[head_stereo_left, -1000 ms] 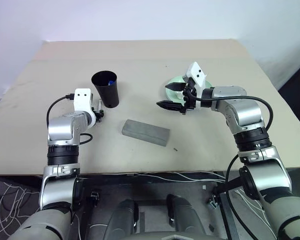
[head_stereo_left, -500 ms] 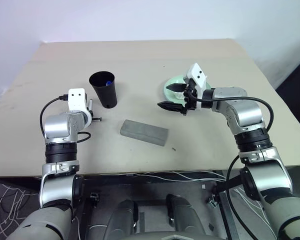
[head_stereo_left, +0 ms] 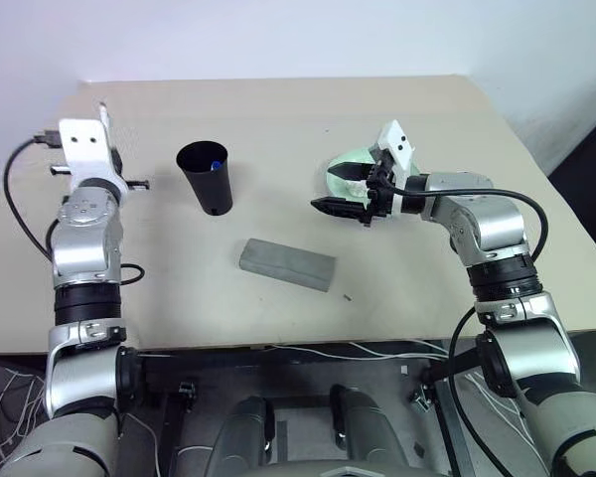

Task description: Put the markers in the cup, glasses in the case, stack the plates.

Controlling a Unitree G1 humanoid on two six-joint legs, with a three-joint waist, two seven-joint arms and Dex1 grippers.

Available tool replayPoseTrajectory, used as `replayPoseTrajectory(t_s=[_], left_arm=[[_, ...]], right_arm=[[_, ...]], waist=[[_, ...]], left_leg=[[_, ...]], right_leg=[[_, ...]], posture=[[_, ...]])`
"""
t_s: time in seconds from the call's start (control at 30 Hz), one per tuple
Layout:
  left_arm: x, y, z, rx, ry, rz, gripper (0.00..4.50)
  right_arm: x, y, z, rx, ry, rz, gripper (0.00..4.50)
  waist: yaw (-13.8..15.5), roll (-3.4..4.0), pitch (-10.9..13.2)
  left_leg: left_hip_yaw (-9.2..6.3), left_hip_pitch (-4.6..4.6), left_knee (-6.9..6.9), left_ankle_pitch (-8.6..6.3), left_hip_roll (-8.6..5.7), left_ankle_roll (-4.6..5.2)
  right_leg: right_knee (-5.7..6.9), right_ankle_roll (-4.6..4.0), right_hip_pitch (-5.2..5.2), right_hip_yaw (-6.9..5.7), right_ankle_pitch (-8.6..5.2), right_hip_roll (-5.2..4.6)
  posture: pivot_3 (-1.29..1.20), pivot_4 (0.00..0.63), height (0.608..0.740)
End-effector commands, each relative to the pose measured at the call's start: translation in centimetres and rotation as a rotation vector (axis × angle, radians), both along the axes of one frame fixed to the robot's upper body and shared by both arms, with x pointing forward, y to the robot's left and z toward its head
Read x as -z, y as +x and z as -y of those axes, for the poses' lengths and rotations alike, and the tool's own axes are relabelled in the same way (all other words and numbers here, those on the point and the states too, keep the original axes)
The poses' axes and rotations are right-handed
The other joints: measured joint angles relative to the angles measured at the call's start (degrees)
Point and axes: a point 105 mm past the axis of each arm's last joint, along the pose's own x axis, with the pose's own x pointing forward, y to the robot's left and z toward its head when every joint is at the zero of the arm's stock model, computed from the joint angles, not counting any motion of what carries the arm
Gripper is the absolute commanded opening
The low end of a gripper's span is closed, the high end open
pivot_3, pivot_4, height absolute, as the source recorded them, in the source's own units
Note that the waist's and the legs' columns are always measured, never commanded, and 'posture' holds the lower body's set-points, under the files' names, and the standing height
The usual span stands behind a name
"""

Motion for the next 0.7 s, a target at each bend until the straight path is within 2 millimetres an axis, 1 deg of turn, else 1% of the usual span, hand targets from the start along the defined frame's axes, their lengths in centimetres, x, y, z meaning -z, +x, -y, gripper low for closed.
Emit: replayPoseTrajectory(t_s=[0.03, 0.1, 0.17, 0.3, 0.4, 0.5, 0.6, 0.7], left_arm=[[-2.6, -0.8, -0.7, 0.043, 0.044, 0.146, 0.19], [-3.5, -1.0, -0.8, 0.079, 0.026, 0.206, 0.19], [-3.9, -1.0, -0.6, 0.101, 0.054, 0.225, 0.19], [-4.6, -0.7, 1.1, 0.224, 0.088, 0.276, 0.19], [-5.0, -0.4, 2.6, 0.318, 0.082, 0.31, 0.19], [-5.4, -0.3, 3.7, 0.395, 0.073, 0.333, 0.19], [-6.9, -0.4, 5.3, 0.516, 0.051, 0.391, 0.19], [-7.6, -0.2, 6.5, 0.597, 0.032, 0.424, 0.19]], right_arm=[[-3.4, -1.0, 0.2, -0.044, 0.086, 0.084, 4.5], [-3.8, -1.3, 0.3, -0.057, 0.107, 0.096, 4.5], [-4.1, -1.5, 0.3, -0.073, 0.12, 0.088, 4.5], [-4.2, -2.4, 0.1, -0.124, 0.104, 0.075, 4.5], [-4.1, -2.6, 0.1, -0.128, 0.093, 0.074, 4.5], [-4.1, -2.4, 0.2, -0.114, 0.086, 0.076, 4.5], [-4.0, -1.2, 0.4, -0.038, 0.075, 0.091, 4.5], [-3.7, -1.0, 0.4, -0.03, 0.071, 0.093, 4.5]], waist=[[0.0, 0.0, 0.0], [0.1, 0.0, 0.0], [0.3, 0.0, 0.0], [1.1, 0.0, 0.0], [1.4, 0.0, 0.0], [1.4, 0.0, 0.0], [1.3, 0.0, 0.0], [1.3, 0.0, 0.0]], left_leg=[[0.0, 0.0, -0.08, 0.0, 0.0, 0.0], [0.02, 0.01, -0.24, 0.01, -0.01, 0.01], [0.03, 0.02, -0.39, 0.01, -0.01, 0.01], [0.11, 0.01, -0.54, 0.01, -0.02, 0.01], [0.12, 0.0, -0.55, 0.01, -0.02, 0.01], [0.12, 0.0, -0.49, 0.01, -0.04, 0.02], [0.12, 0.0, -0.46, 0.01, -0.06, 0.02], [0.12, 0.0, -0.46, 0.02, -0.12, 0.03]], right_leg=[[-0.07, 0.0, 0.0, 0.0, 0.0, -0.01], [-0.18, 0.01, -0.01, 0.0, 0.01, -0.02], [-0.24, 0.01, -0.04, -0.02, 0.01, -0.01], [-0.27, 0.03, -0.1, -0.06, 0.01, 0.02], [-0.32, 0.03, -0.08, -0.07, 0.01, 0.02], [-0.34, 0.02, -0.03, -0.08, 0.01, 0.01], [-0.34, 0.02, -0.02, -0.08, 0.0, 0.02], [-0.34, 0.02, -0.02, -0.09, 0.0, 0.08]], posture=[[0.0, 0.15, 0.733], [0.0, 0.15, 0.733], [0.0, 0.15, 0.733], [0.0, 0.15, 0.733], [0.0, 0.15, 0.733], [0.0, 0.15, 0.733], [0.0, 0.15, 0.733], [0.0, 0.15, 0.733]])
